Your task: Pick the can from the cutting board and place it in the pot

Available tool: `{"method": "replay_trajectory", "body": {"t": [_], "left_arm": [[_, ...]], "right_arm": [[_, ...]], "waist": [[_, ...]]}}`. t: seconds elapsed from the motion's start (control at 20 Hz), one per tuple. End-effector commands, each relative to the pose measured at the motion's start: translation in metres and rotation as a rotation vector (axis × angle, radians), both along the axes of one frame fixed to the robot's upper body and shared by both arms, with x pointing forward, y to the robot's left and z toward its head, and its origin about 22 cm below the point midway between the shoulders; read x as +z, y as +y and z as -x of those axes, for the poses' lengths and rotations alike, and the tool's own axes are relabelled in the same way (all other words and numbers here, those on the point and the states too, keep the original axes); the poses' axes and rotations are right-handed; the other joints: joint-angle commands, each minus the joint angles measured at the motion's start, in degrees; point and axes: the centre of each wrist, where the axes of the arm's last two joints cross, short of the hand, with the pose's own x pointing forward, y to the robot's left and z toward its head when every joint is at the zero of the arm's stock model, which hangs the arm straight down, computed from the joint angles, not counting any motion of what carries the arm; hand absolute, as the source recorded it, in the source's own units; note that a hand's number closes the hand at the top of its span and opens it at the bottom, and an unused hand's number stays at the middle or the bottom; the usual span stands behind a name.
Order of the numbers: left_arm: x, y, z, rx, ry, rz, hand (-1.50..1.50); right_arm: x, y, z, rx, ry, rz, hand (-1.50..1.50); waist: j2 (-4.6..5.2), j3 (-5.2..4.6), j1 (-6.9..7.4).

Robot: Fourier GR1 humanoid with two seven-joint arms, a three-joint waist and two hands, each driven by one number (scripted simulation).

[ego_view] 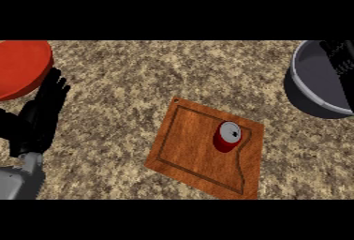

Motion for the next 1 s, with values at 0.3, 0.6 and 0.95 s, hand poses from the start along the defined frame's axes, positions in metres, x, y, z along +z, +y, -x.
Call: {"method": "replay_trajectory", "body": {"t": [0.3,0.6,0.95], "left_arm": [[-0.025,0.0,0.02,0.105,-0.047,0.0,0.0],[-0.044,-0.022,0.038,0.053,-0.084,0.042,0.0],[-0.053,-0.034,0.045,0.022,-0.118,0.036,0.0]], "right_arm": [[0.001,-0.053,0.052,-0.59,-0.258,0.321,1.5],[-0.034,0.013,0.094,-0.757,-0.551,0.105,-1.5],[-0.078,0.077,0.148,-0.786,-0.543,0.191,-1.5]], "waist": [[-2.52,-2.46,-12.88],[-2.12,-1.67,-7.63],[-1.17,-1.86,-5.36]]}}
